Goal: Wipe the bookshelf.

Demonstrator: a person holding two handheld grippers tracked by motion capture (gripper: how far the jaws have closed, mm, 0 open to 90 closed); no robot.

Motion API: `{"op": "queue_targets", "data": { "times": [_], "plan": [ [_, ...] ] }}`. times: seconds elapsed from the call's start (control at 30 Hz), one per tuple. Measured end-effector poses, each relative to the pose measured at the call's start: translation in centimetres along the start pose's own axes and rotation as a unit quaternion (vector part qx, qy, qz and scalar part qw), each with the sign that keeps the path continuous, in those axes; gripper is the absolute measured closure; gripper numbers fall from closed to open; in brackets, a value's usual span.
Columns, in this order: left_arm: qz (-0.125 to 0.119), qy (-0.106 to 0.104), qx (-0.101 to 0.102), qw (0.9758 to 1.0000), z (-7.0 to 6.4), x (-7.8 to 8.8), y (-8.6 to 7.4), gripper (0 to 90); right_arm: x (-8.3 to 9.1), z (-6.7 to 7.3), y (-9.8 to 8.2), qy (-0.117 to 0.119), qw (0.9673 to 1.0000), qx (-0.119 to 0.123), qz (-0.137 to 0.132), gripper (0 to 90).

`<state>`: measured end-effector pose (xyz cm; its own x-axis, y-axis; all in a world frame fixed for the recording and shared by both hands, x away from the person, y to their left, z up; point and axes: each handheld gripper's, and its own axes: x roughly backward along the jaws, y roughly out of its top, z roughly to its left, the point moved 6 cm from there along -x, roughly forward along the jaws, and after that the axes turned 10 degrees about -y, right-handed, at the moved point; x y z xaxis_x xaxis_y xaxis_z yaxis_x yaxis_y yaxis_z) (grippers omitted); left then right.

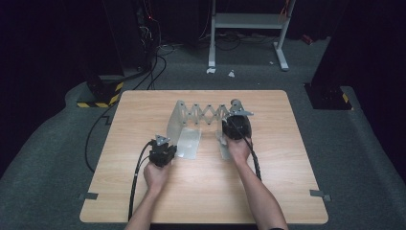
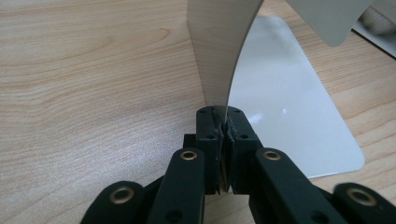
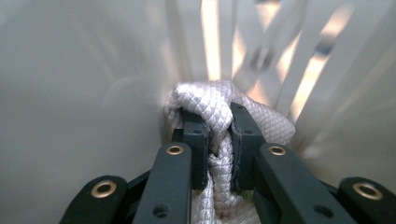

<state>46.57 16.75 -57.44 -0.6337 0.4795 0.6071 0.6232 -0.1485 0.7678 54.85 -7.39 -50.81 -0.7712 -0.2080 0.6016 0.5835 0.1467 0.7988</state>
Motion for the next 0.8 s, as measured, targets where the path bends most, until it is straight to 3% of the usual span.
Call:
{"op": "queue_targets", "data": {
  "times": [0.23, 0.4, 0.53, 0.8],
  "plan": [
    [0.0, 0.0, -0.001, 1.0, 0.0, 0.0, 0.0, 85.3, 2.3, -0.2, 3.5, -0.007, 0.9985, -0.021, -0.051, 80.3],
    [0.0, 0.0, 0.0, 1.0, 0.0, 0.0, 0.0, 85.4, 3.3, -0.2, 4.8, -0.017, 0.9972, -0.012, -0.072, 80.3],
    [-0.001, 0.0, 0.001, 1.0, 0.0, 0.0, 0.0, 85.4, 3.0, -0.2, 4.6, -0.024, 0.997, -0.009, -0.073, 80.3],
    [-0.001, -0.002, 0.001, 1.0, -0.1, 0.0, 0.0, 85.6, 0.2, -1.1, 1.6, -0.048, 0.9984, -0.013, -0.029, 80.3]
  ]
}}
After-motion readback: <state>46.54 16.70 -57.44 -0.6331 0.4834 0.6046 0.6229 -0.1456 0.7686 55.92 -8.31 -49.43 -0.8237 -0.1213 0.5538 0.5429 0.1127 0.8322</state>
